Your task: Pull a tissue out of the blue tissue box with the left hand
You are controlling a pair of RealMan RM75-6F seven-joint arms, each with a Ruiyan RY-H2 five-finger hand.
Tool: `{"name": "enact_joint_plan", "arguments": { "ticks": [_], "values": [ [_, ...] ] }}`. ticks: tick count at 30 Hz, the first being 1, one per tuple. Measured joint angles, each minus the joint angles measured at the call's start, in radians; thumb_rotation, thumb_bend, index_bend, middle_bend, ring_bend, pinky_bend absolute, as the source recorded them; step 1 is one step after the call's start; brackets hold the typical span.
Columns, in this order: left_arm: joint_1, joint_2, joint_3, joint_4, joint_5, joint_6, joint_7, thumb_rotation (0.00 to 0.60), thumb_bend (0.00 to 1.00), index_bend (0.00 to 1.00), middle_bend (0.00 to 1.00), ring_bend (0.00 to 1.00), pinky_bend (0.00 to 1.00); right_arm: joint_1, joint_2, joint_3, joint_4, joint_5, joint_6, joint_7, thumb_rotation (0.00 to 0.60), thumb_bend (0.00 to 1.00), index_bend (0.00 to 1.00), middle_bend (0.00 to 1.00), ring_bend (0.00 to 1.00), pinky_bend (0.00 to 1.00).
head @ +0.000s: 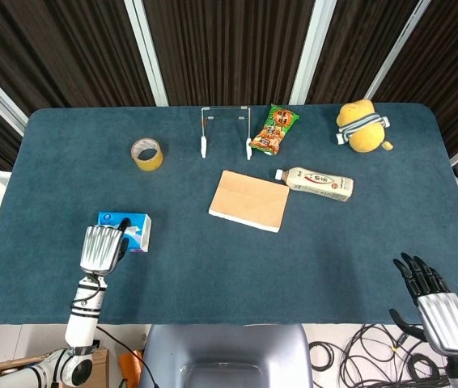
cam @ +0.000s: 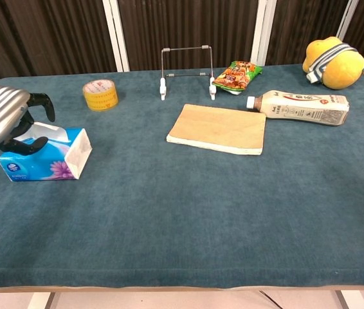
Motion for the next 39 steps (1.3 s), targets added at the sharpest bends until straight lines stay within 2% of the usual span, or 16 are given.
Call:
{"name": "enact_joint_plan", "arguments": {
  "ticks": [3, 10, 19, 26, 33, 39],
  "values": [
    [-0.004, -0.013, -0.007, 0.026, -0.005, -0.001, -0.003, 0.6, 0.34, 0.5, 0.99, 1.0, 1.0, 0.0, 0.002, 0.0, -0.002, 0.001, -0.009, -0.005, 0.6, 0.22, 0.06, 0.01, 0.0, 0.15],
    [-0.008, -0.052, -0.011, 0.111, 0.0, 0.015, -0.028, 0.6, 0.43, 0.58, 0.99, 1.0, 1.0, -0.001, 0.008, -0.001, -0.008, -0.002, -0.027, -0.015, 0.6, 0.22, 0.07, 0.01, 0.0, 0.15],
    [-0.009, -0.059, -0.015, 0.147, 0.001, 0.021, -0.049, 0.6, 0.53, 0.64, 0.99, 1.0, 1.0, -0.003, 0.012, 0.001, -0.012, -0.002, -0.04, -0.02, 0.6, 0.22, 0.07, 0.01, 0.0, 0.15],
    [-0.008, -0.058, -0.009, 0.155, 0.03, 0.054, -0.076, 0.6, 0.54, 0.65, 0.99, 1.0, 1.0, -0.002, 0.015, 0.002, -0.016, 0.002, -0.053, -0.028, 0.6, 0.22, 0.07, 0.01, 0.0, 0.15],
    [-0.003, -0.004, -0.003, 0.048, 0.058, 0.077, -0.072, 0.6, 0.54, 0.65, 0.99, 1.0, 1.0, -0.001, 0.018, 0.005, -0.022, 0.007, -0.067, -0.033, 0.6, 0.22, 0.07, 0.01, 0.0, 0.15],
    [-0.006, 0.114, -0.02, -0.146, 0.092, 0.1, 0.003, 0.6, 0.54, 0.66, 1.0, 1.0, 1.0, 0.001, 0.021, 0.006, -0.029, 0.014, -0.079, -0.039, 0.6, 0.22, 0.08, 0.01, 0.0, 0.15]
  ]
}}
